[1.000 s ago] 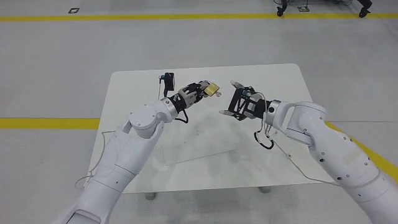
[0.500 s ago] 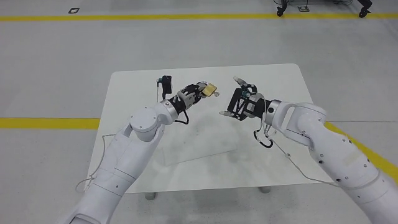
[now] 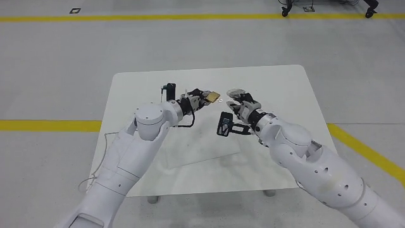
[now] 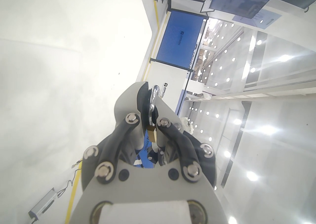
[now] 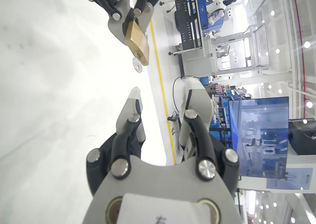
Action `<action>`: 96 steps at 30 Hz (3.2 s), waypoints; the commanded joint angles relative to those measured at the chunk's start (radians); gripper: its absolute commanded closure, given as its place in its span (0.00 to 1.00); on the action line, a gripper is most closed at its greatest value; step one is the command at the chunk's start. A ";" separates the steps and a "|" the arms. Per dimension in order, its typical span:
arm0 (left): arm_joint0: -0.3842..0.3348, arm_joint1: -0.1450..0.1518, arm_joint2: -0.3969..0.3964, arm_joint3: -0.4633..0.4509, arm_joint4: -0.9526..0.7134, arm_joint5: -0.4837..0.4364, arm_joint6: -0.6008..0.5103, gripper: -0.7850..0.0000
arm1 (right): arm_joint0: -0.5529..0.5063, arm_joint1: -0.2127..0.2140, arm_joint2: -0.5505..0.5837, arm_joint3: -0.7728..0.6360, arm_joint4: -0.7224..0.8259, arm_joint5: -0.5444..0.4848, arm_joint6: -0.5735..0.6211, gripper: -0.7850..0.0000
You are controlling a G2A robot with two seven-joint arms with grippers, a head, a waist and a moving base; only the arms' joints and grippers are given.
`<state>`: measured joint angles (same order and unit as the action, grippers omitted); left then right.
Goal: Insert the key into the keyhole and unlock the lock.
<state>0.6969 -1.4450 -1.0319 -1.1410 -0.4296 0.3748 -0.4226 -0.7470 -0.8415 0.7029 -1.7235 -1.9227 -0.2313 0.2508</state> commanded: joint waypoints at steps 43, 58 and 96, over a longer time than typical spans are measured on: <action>0.068 0.000 -0.013 -0.044 0.111 -0.212 -0.031 1.00 | -0.071 -0.056 0.222 0.131 0.363 -0.297 -0.282 1.00; 0.103 0.010 -0.028 -0.070 0.187 -0.265 -0.048 1.00 | -0.085 -0.064 0.268 0.136 0.416 -0.299 -0.218 0.00; 0.152 -0.002 -0.018 -0.013 0.286 -0.884 0.081 1.00 | -0.073 -0.092 0.250 0.436 1.002 -0.731 -0.645 0.00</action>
<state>0.8411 -1.4469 -1.0466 -1.1447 -0.1543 -0.5024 -0.3690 -0.8142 -0.9321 0.9554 -1.2840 -0.9136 -1.0050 -0.4270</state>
